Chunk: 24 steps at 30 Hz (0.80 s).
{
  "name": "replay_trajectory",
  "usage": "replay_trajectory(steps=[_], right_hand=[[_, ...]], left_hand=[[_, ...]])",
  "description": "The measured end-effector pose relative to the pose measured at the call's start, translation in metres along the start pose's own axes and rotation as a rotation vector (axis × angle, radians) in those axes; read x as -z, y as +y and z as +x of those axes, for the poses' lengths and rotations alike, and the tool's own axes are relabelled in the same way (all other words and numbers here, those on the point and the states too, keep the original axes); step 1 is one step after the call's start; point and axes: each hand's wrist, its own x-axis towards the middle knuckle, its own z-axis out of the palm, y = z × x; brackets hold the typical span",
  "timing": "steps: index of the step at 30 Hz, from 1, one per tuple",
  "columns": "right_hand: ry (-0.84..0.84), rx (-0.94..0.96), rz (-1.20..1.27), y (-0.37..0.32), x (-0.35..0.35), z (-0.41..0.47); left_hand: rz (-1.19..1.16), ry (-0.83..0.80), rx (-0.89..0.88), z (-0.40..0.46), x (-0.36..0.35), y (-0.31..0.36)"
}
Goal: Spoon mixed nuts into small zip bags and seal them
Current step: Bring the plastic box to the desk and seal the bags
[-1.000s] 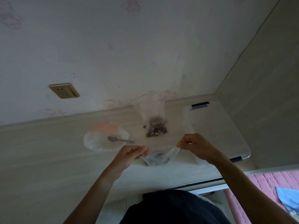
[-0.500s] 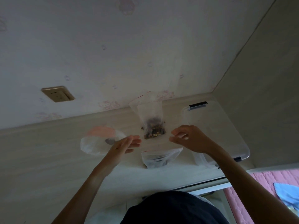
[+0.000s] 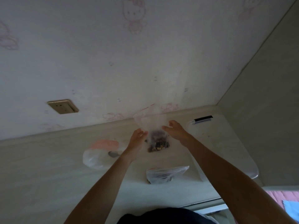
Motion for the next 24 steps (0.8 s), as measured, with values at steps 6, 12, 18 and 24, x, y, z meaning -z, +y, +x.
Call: replay_trajectory(steps=[6, 12, 18, 24], right_hand=[[0.078, -0.117, 0.353, 0.006, -0.005, 0.006], [0.048, 0.022, 0.302, 0.009, 0.011, -0.018], [-0.045, 0.191, 0.020, 0.011, 0.033, -0.053], [-0.097, 0.289, -0.437, 0.018, 0.041, -0.071]], left_hand=[[-0.101, 0.045, 0.051, 0.008, -0.009, 0.001], [0.120, 0.070, -0.179, 0.001, -0.002, -0.002], [0.241, -0.040, -0.317, -0.027, 0.011, -0.009], [0.327, -0.100, -0.379, -0.042, 0.020, -0.026]])
